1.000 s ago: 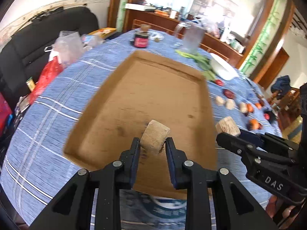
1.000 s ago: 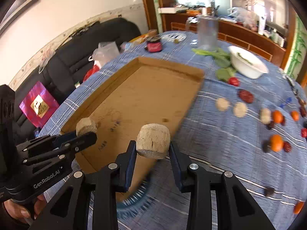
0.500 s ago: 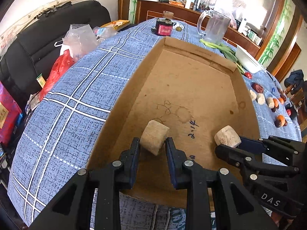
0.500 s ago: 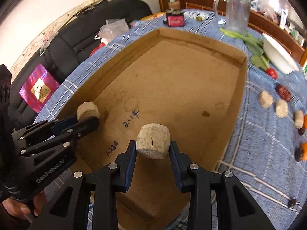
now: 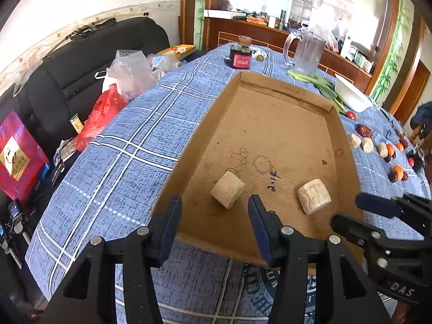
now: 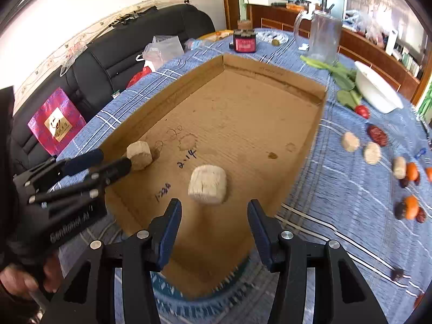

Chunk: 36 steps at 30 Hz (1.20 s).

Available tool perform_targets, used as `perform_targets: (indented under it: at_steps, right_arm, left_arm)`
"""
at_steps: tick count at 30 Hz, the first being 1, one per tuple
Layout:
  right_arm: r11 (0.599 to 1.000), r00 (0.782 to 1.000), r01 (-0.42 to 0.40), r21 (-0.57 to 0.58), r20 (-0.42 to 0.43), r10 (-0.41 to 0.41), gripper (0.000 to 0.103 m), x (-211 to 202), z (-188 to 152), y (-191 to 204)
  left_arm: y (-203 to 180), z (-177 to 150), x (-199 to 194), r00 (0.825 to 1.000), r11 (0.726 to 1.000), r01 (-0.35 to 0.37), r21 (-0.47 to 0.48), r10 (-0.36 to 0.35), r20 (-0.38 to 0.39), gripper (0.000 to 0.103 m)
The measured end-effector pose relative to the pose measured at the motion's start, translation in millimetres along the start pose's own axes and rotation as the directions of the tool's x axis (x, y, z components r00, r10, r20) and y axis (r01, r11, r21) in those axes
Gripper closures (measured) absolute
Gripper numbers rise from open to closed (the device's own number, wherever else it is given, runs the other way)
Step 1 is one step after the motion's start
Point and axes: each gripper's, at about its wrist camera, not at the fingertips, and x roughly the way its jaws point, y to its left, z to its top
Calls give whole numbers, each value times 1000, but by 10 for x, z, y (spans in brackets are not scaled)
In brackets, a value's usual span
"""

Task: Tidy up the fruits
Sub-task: 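Move the left tool toward a dark date while the right tool grasps a tangerine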

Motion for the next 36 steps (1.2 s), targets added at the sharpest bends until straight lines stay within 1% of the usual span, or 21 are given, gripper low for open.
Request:
perform_targets:
  at_steps: [3,7,8,11,15,17,19,21,22,24,27,29,32,34,36]
  right_arm:
    - [1000,1000,-7,20,12,6,48,-154,-106,-87]
    - [998,1000,-1,64,22,-1,48,-339,-263,-274]
    - [997,1000,4,81,27,-7,48,-395,-319,-351]
    - [992,999,21,125,32,-25,48,-524,-444,-536]
    - [976,996,58,209,49,-70,48,-726,-665,-912]
    - [963,994,81,259,52,-97,45,-833,-796,-1136]
    - [943,989,112,314,54,-136,43,-967,-959,-1402]
    - [922,980,160,353,53,-190,43,-1103,-1104,-1651]
    - [906,973,189,379,53,-225,43,-1188,-1196,-1810]
    - [869,958,240,432,41,-285,39,-1335,-1377,-2094]
    - [810,931,311,498,9,-364,38,-1529,-1655,-2504]
    - [781,923,335,526,-17,-385,38,-1601,-1809,-2712]
    - [754,921,339,562,-34,-388,38,-1654,-2024,-2936]
    - [745,922,340,574,-45,-386,37,-1644,-2108,-3046]
    - [743,928,328,583,-51,-370,37,-1614,-2190,-3143]
  left_arm:
    - [-65,-14,-78,1000,1000,2,-3,-2,9,53]
    - [-260,-24,-150,1000,1000,18,12,-19,16,52]
    - [-358,-25,-170,999,999,34,23,-34,20,52]
    - [-612,-34,-200,998,997,55,55,-57,25,42]
    - [-1050,-70,-223,995,988,94,124,-97,22,37]
    - [-1326,-113,-226,993,979,114,167,-118,12,34]
    - [-1528,-160,-227,991,971,135,195,-137,0,29]
    - [-1782,-220,-217,986,959,164,230,-164,-20,28]
    - [-1889,-250,-210,985,954,174,246,-172,-29,28]
    - [-2137,-317,-187,980,938,200,284,-193,-53,28]
    - [-2483,-419,-163,971,916,238,324,-222,-84,28]
    - [-2704,-480,-154,967,900,254,355,-232,-105,28]
    - [-2991,-581,-161,962,873,274,404,-245,-124,28]
    - [-3145,-633,-161,960,857,282,431,-251,-128,28]
    - [-3237,-661,-139,959,848,284,447,-250,-134,28]
